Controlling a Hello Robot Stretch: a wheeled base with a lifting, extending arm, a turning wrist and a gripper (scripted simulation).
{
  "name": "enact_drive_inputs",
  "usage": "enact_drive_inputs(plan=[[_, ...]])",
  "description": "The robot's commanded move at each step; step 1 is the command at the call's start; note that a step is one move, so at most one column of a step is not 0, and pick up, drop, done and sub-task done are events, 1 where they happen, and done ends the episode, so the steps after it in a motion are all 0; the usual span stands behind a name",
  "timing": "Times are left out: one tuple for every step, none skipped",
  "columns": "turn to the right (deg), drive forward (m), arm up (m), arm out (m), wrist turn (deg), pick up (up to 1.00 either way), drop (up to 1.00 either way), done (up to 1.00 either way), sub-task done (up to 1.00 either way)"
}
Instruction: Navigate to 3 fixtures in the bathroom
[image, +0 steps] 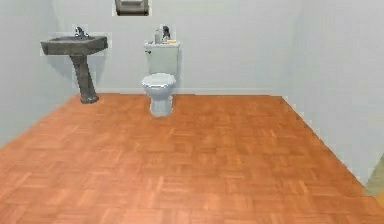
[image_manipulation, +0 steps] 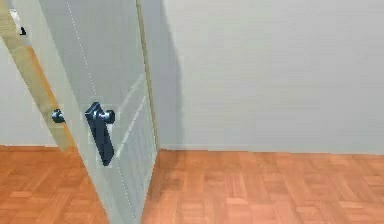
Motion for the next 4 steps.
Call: enact_drive_inputs(plan=[[0.0,0.70,0.00,0.00,0.0,0.00,0.00,0.00,0.00],[12.0,0.00,0.00,0.00,0.0,0.00,0.00,0.00,0.00],[0.0,1.00,0.00,0.00,0.0,0.00,0.00,0.00,0.00],[6.0,0.00,0.00,0.00,0.0,0.00,0.00,0.00,0.00]])
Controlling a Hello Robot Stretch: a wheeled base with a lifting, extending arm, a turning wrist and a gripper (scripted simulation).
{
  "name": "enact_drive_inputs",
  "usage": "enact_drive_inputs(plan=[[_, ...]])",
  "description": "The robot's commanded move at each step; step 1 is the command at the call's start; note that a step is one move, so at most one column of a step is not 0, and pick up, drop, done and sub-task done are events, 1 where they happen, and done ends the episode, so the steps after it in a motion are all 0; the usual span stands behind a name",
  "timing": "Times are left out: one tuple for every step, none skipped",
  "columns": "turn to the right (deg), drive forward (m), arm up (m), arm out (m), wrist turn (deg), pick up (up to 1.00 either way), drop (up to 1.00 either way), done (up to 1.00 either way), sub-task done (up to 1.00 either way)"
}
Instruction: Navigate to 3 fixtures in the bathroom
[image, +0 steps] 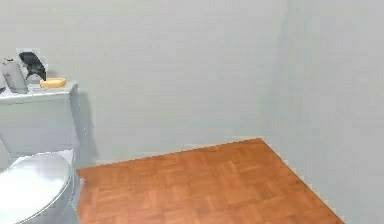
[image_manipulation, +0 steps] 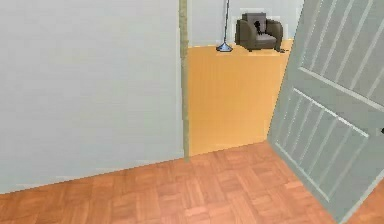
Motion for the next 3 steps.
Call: enact_drive_inputs(plan=[[0.0,0.50,0.00,0.00,0.0,0.00,0.00,0.00,0.00],[-45.0,0.00,0.00,0.00,0.0,0.00,0.00,0.00,0.00],[-21.0,0.00,0.00,0.00,0.0,0.00,0.00,0.00,0.00]])
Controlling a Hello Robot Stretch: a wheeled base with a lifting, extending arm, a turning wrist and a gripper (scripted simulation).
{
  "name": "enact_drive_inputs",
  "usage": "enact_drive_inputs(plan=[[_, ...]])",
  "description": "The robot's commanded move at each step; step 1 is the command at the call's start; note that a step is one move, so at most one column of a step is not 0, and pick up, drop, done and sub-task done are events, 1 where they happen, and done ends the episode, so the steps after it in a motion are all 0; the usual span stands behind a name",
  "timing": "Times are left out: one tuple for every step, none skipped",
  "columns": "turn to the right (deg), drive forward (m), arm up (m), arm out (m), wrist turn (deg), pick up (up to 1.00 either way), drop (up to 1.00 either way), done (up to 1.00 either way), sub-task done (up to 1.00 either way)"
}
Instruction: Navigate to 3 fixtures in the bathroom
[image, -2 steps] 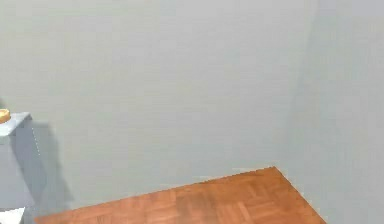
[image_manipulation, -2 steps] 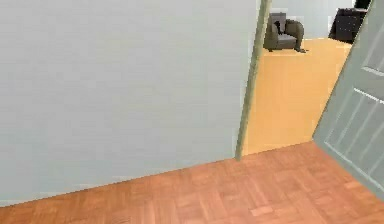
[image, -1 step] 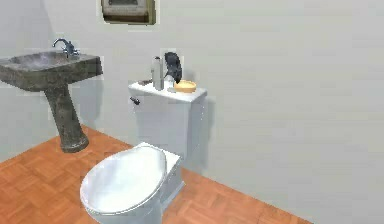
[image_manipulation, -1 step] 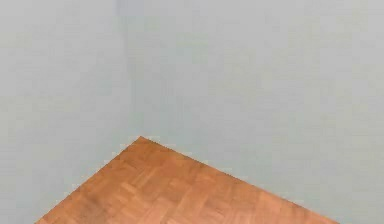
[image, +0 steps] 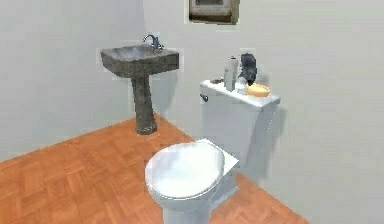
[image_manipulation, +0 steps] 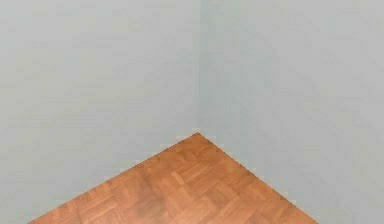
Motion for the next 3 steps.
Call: enact_drive_inputs(plan=[[0.0,0.00,0.00,0.00,0.0,0.00,0.00,0.00,1.00],[-45.0,0.00,0.00,0.00,0.0,0.00,0.00,0.00,0.00],[-18.0,0.00,0.00,0.00,0.0,0.00,0.00,0.00,0.00]])
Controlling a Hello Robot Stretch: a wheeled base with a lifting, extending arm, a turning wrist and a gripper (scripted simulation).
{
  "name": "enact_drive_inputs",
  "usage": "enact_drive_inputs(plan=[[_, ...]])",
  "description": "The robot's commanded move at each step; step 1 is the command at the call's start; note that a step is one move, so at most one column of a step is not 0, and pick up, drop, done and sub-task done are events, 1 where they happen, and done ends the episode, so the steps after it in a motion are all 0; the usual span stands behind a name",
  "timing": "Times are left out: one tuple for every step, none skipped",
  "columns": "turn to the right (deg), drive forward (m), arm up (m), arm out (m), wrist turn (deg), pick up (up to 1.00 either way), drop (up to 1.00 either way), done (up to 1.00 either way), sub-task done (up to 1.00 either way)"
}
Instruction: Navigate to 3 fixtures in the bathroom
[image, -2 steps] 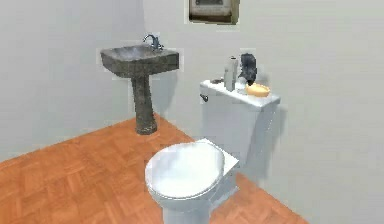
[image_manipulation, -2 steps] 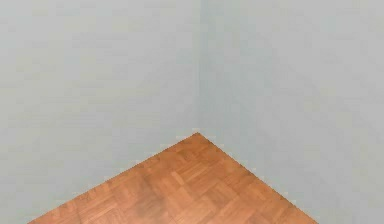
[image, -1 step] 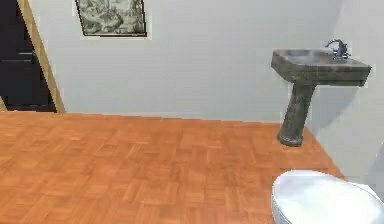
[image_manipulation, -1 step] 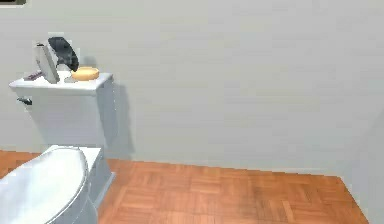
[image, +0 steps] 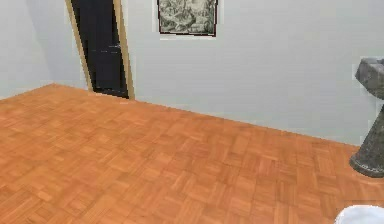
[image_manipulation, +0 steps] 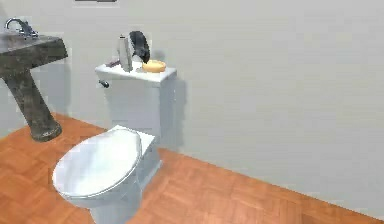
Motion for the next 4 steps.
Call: enact_drive_inputs(plan=[[0.0,0.65,0.00,0.00,0.0,0.00,0.00,0.00,0.00],[18.0,0.00,0.00,0.00,0.0,0.00,0.00,0.00,0.00],[0.0,0.50,0.00,0.00,0.0,0.00,0.00,0.00,0.00],[45.0,0.00,0.00,0.00,0.0,0.00,0.00,0.00,0.00]])
